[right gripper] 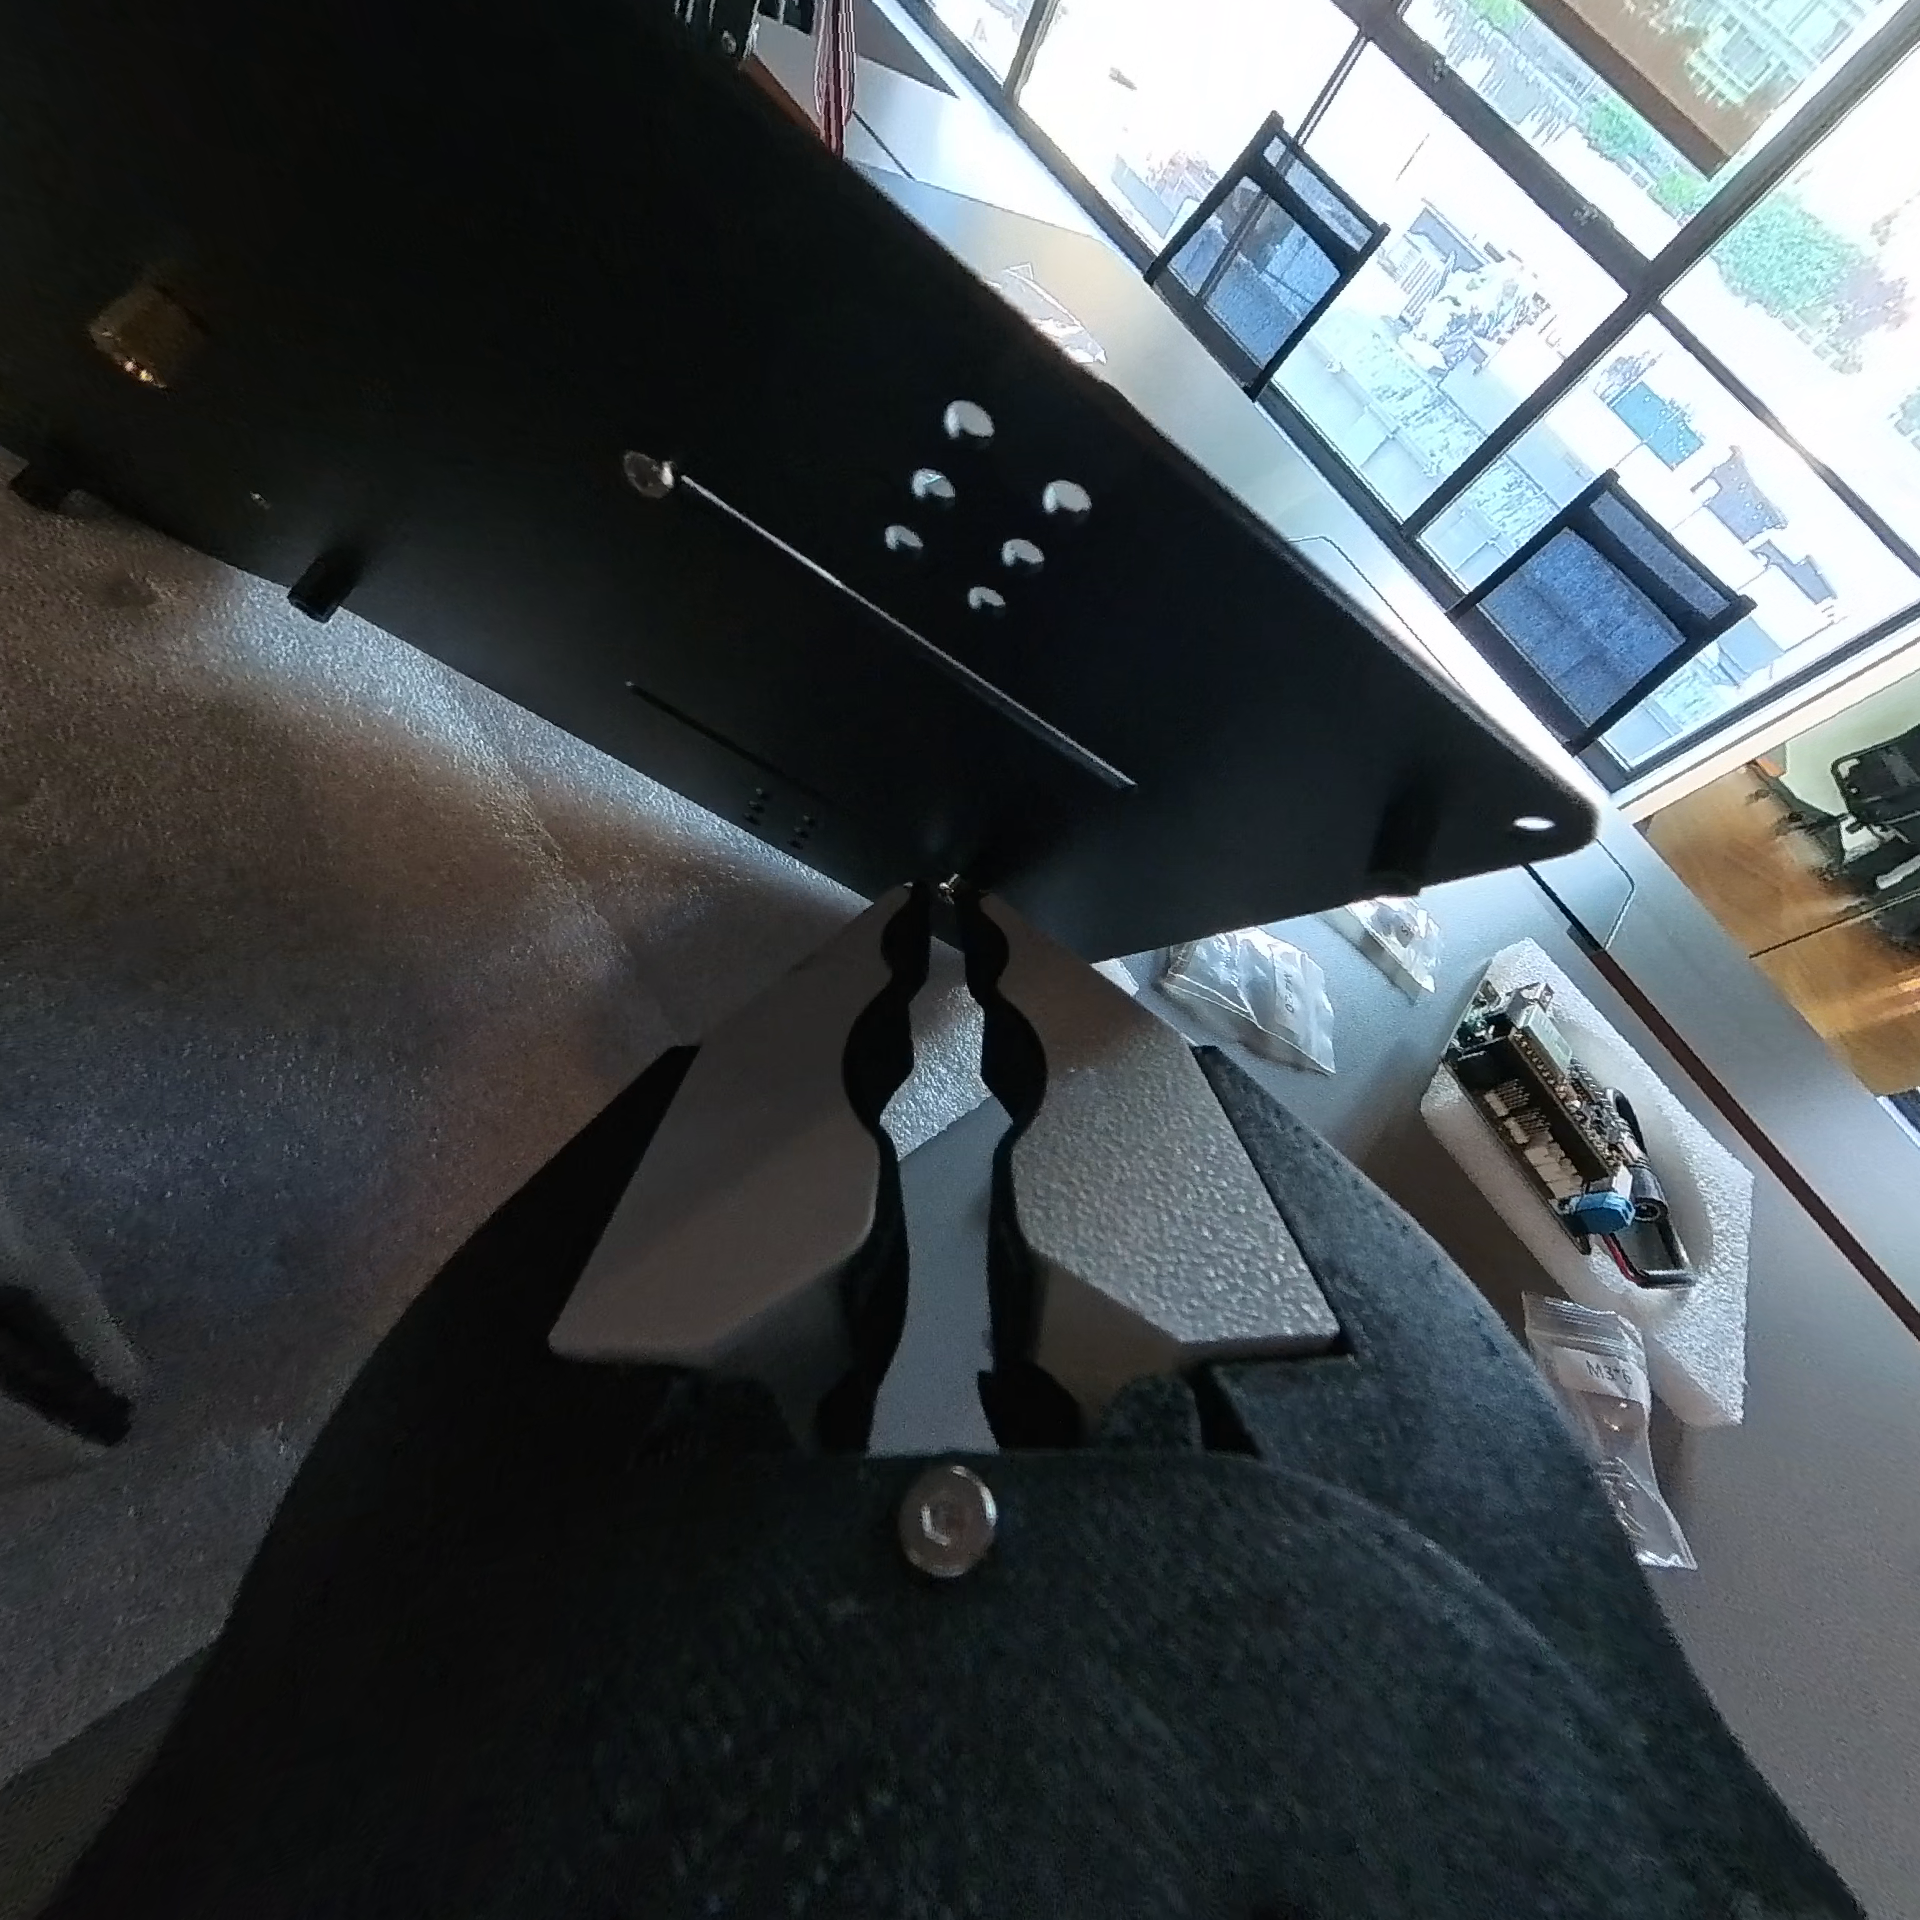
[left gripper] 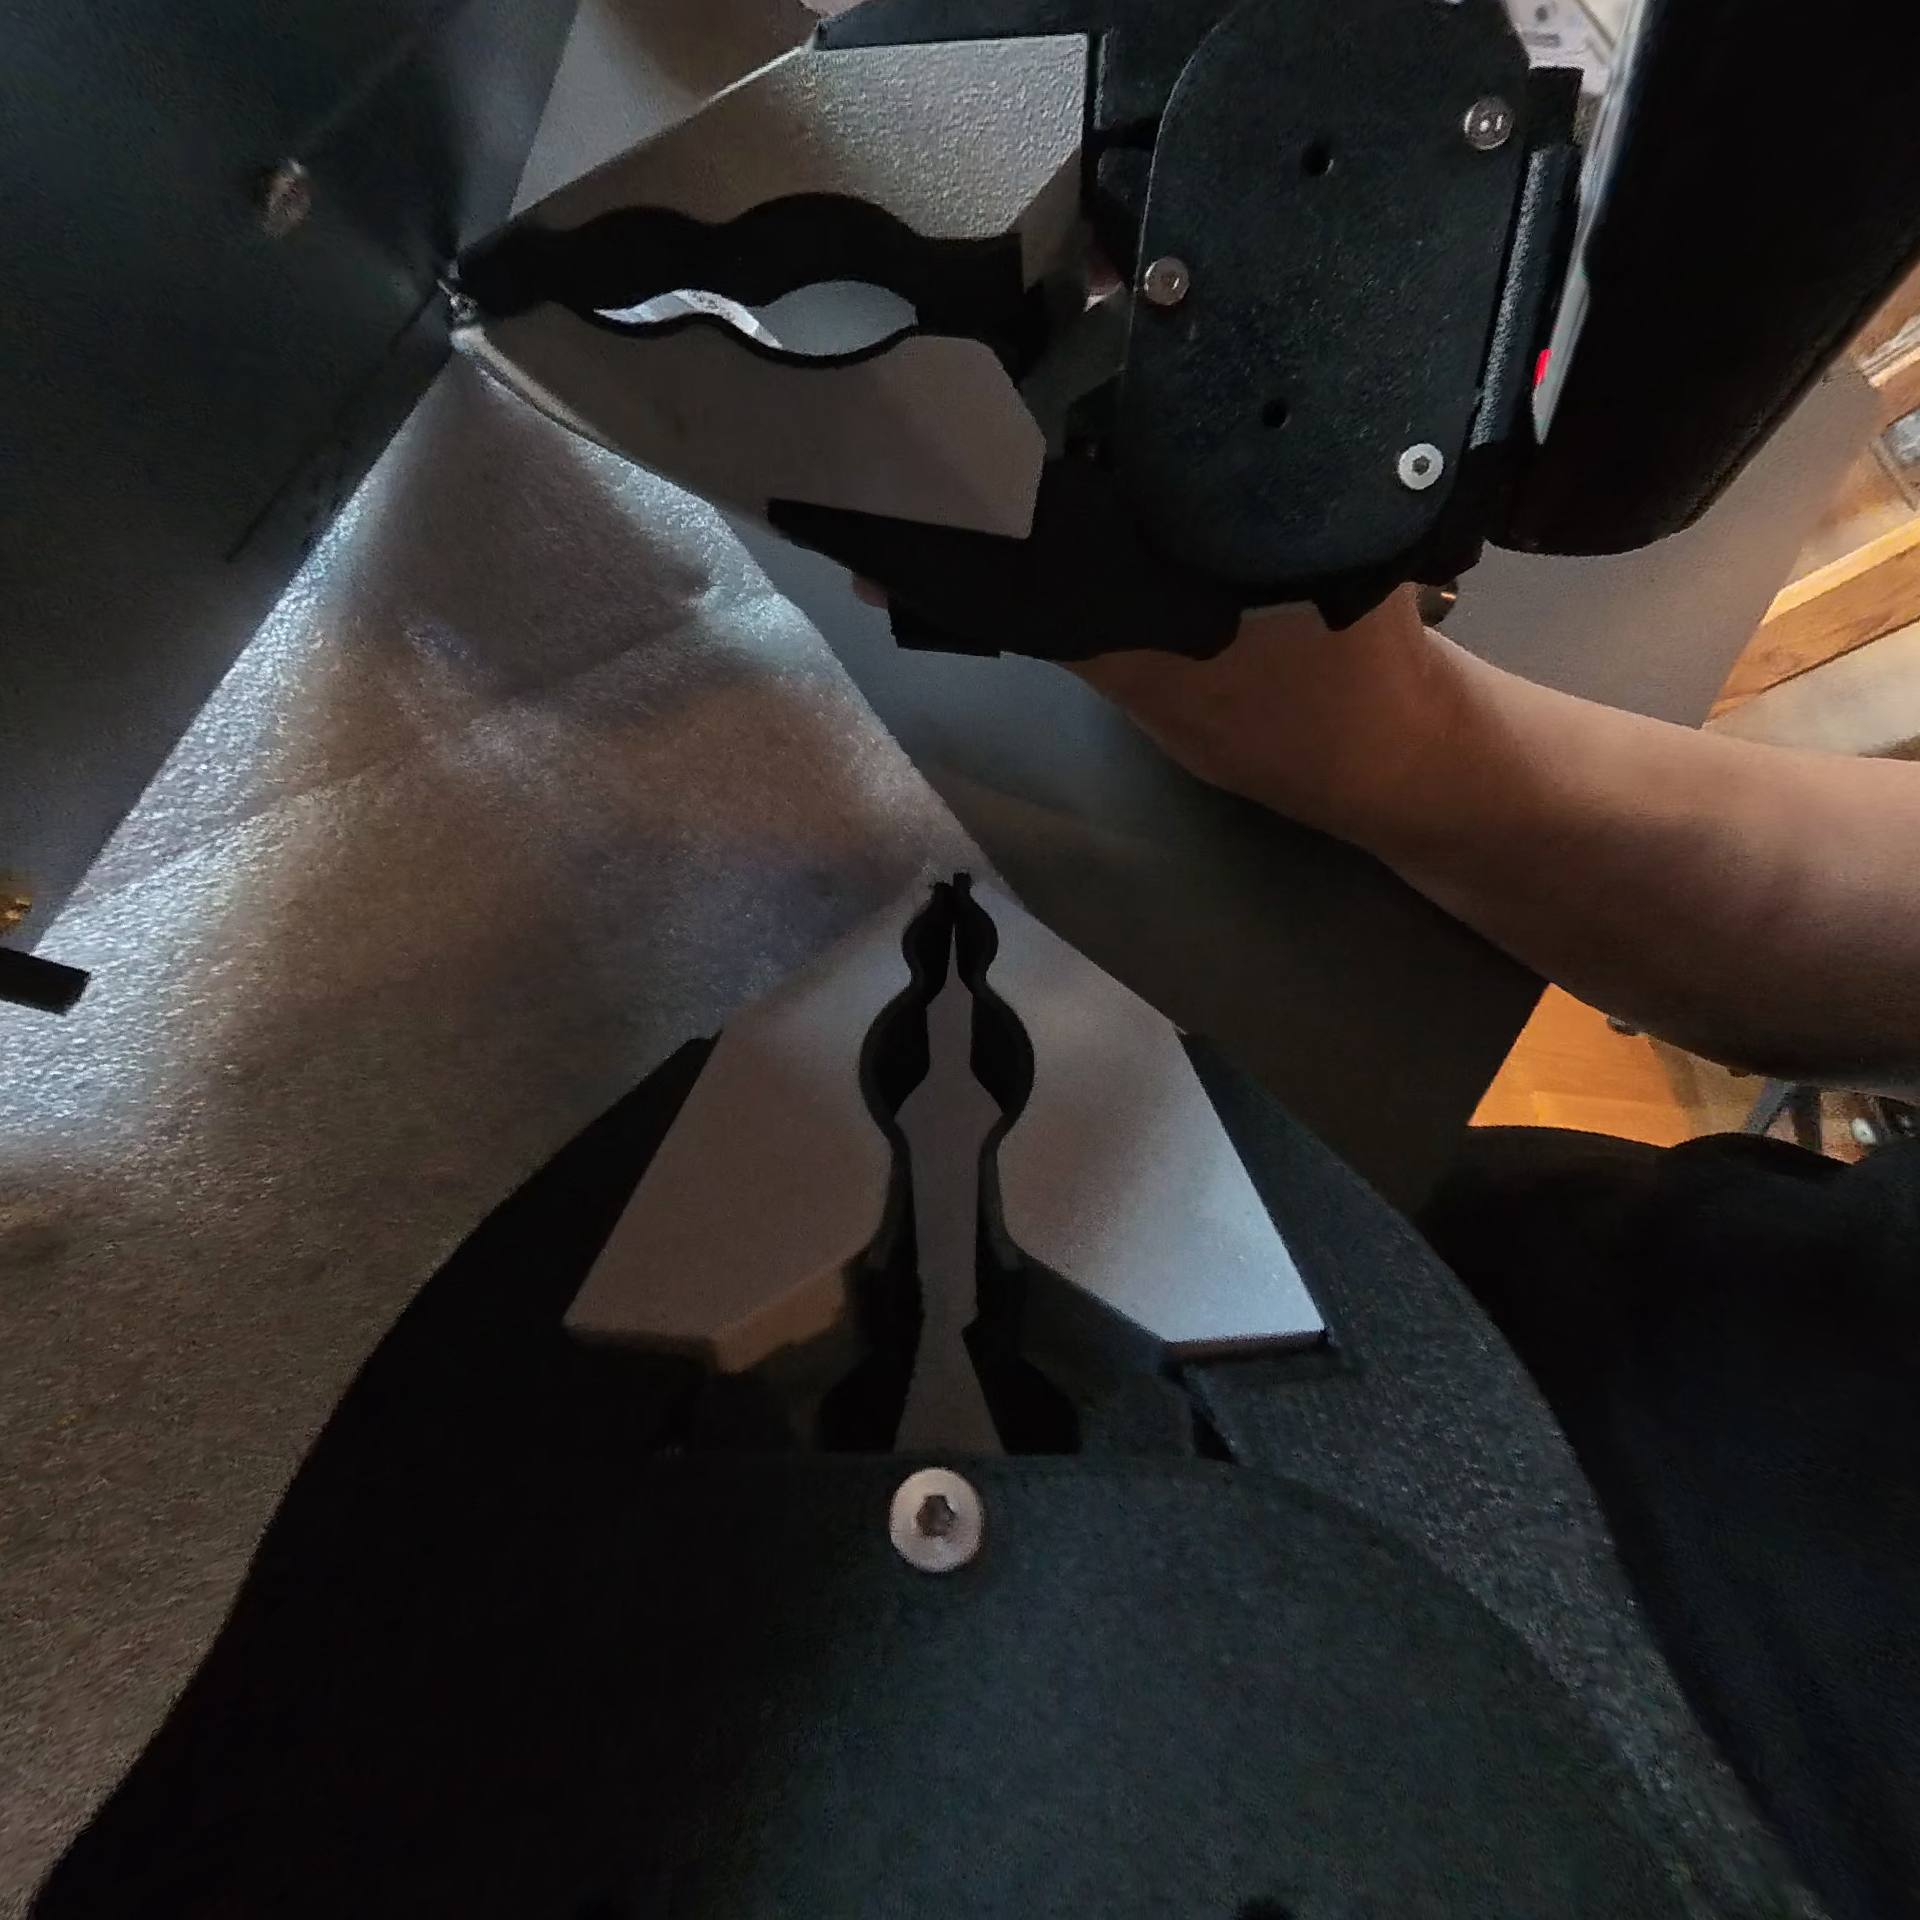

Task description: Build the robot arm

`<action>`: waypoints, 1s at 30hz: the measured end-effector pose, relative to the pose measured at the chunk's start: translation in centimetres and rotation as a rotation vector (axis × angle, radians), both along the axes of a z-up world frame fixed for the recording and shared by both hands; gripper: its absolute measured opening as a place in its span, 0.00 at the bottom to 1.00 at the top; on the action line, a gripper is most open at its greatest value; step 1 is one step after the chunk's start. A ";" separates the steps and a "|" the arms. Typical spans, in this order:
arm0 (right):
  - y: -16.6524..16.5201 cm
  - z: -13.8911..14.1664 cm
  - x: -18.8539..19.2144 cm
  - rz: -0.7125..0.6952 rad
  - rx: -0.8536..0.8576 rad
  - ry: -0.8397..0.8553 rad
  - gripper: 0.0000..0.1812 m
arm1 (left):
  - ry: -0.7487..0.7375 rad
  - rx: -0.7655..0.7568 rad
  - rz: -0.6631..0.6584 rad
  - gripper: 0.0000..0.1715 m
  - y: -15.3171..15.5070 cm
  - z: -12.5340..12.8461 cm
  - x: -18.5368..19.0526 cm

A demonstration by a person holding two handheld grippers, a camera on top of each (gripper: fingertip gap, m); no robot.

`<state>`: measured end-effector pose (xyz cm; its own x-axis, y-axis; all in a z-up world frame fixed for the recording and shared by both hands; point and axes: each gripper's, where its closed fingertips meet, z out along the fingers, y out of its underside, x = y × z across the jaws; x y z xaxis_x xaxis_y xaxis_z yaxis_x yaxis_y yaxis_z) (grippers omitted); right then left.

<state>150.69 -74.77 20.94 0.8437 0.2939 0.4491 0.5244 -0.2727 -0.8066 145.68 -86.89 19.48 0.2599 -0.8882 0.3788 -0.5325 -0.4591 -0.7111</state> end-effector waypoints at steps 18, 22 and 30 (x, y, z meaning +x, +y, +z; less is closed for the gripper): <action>0.0 0.0 0.2 -0.015 0.002 -0.011 0.01 | -0.010 -0.071 -0.031 0.00 -0.3 0.1 -0.2; 0.0 0.1 0.2 -0.027 -0.008 0.031 0.01 | -0.011 -0.092 -0.051 0.00 -0.8 0.0 0.0; 0.0 0.0 0.2 -0.029 -0.021 0.064 0.02 | -0.072 -0.107 -0.113 0.00 -1.8 4.6 0.1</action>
<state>150.92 -74.72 20.98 0.8790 0.2778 0.3876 0.4632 -0.3043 -0.8324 145.80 -88.67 24.05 0.1294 -0.8641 0.4864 -0.5345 -0.4740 -0.6998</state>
